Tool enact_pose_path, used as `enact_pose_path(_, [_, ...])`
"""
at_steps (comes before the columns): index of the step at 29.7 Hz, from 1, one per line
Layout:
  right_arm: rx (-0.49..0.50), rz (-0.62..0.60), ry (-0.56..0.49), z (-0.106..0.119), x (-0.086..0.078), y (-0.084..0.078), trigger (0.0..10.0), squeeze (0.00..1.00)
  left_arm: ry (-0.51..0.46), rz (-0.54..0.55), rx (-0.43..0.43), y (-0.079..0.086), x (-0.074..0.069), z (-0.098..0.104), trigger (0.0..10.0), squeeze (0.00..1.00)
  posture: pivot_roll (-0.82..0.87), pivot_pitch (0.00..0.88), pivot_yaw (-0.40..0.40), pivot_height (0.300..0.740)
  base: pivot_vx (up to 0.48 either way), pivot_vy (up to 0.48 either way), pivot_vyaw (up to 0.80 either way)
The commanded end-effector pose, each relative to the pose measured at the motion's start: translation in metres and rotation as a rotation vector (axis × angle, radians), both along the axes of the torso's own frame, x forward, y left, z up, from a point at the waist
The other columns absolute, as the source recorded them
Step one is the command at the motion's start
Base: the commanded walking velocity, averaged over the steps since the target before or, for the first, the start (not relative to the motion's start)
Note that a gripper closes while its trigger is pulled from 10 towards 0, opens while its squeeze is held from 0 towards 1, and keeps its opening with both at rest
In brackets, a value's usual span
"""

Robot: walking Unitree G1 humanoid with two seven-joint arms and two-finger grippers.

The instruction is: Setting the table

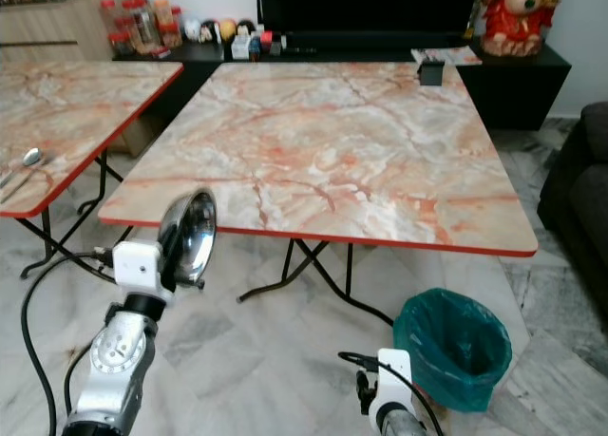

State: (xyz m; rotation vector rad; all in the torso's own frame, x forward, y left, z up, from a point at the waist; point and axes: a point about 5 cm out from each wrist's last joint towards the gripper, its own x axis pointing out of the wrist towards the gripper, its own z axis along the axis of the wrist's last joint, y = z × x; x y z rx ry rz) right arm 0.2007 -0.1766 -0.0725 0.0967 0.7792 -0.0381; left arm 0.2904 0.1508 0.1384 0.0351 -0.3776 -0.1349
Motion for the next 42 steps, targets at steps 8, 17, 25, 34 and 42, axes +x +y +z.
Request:
enact_pose_path(8, [0.013, -0.004, -0.006, 0.001, 0.003, 0.003, 10.0, 0.00, 0.040, -0.161, -0.355, -0.038, 0.028, 0.025, 10.0, 0.00, 0.00, 0.000, 0.046, 0.740, 0.000, 0.000, 0.00])
enact_pose_path(17, [0.013, -0.015, -0.010, 0.002, 0.003, 0.003, 10.0, 0.00, 0.284, -0.203, -0.625, -0.063, 0.035, -0.001, 10.0, 0.00, -0.03, 0.000, 0.056, 0.740, 0.000, 0.000, 0.00])
enact_pose_path(25, [0.016, -0.017, -0.015, 0.002, 0.003, 0.002, 10.0, 0.00, 0.308, -0.252, -0.873, -0.082, 0.054, 0.011, 10.0, 0.00, -0.03, 0.000, 0.056, 0.740, 0.112, 0.000, 0.00])
enact_pose_path(34, [0.023, 0.004, 0.006, 0.000, 0.002, 0.005, 10.0, 0.00, 0.265, -0.288, -0.885, -0.085, 0.056, 0.026, 10.0, 0.00, -0.03, 0.000, 0.054, 0.740, 0.339, 0.000, 0.00])
enact_pose_path(42, [0.031, -0.001, 0.009, 0.000, 0.002, 0.005, 10.0, 0.00, 0.256, -0.306, -0.854, -0.087, 0.056, 0.028, 10.0, 0.00, -0.03, 0.000, 0.053, 0.740, 0.424, 0.000, 0.00])
